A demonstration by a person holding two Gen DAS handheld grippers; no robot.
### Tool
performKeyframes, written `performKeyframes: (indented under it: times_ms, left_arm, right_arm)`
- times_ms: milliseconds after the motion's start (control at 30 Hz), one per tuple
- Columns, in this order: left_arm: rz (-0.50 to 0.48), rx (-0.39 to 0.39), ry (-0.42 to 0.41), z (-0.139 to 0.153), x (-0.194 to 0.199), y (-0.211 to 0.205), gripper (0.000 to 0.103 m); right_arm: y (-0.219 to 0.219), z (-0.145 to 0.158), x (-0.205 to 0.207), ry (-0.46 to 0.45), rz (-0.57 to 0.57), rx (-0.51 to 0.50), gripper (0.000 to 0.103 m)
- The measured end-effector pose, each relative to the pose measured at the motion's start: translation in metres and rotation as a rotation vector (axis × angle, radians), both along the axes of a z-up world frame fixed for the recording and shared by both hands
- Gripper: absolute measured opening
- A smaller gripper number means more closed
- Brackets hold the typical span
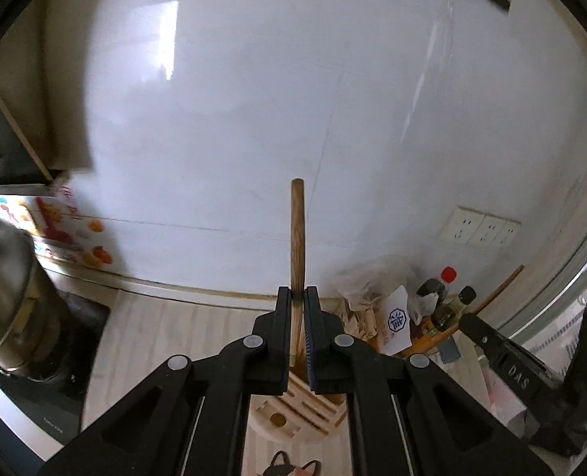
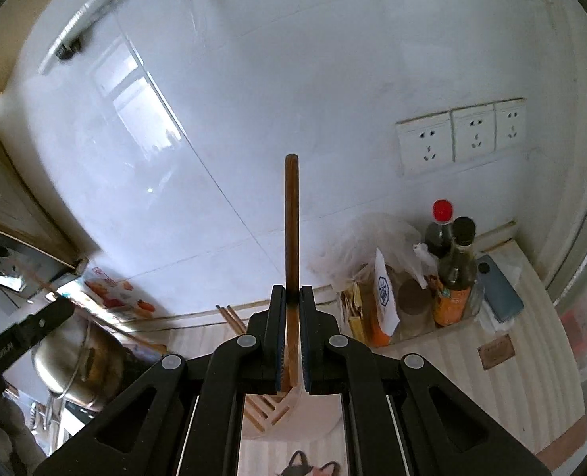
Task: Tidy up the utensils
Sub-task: 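Lift both chopsticks and carry them over the utensil holder, then open both tools to drop the chopsticks into the holder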
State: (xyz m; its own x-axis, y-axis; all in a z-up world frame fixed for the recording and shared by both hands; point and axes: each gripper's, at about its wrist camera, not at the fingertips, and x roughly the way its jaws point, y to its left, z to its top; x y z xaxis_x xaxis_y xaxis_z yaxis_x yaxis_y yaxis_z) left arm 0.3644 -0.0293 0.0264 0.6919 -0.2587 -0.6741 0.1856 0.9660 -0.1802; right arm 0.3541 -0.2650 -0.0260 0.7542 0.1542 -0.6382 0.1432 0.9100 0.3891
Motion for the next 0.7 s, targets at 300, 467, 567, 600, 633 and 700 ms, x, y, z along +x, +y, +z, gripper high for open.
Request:
performKeyframes:
  times_ms: [300,467,567,600,633,700]
  left_arm:
    - [-0.018,0.034,0.114,-0.049,0.037,-0.025,0.004]
    - [-0.019,0.053,0.140,-0.059,0.042,-0.024,0.004]
    - [-0.026,0.061,0.162,-0.058,0.041,-0.025,0.009]
    - [-0.029,0.066,0.167,-0.056,0.039,-0.025,0.010]
    - [-0.017,0.076,0.165,-0.054,0.036,-0.023,0.012]
    - [0.009,0.089,0.149,-0.049,0.029,-0.018,0.038]
  right_arm:
    - [-0.003,-0.016,0.027,0.006,0.022,0.012,0.007]
    - [0.005,-0.019,0.037,0.017,0.068,-0.020,0.007]
    - [0.012,-0.035,0.048,0.083,0.109,-0.027,0.007]
    - [0.014,-0.042,0.051,0.107,0.118,-0.028,0.007]
    - [0.015,-0.047,0.054,0.129,0.126,-0.029,0.007]
    - [0.016,-0.053,0.055,0.157,0.145,-0.002,0.011]
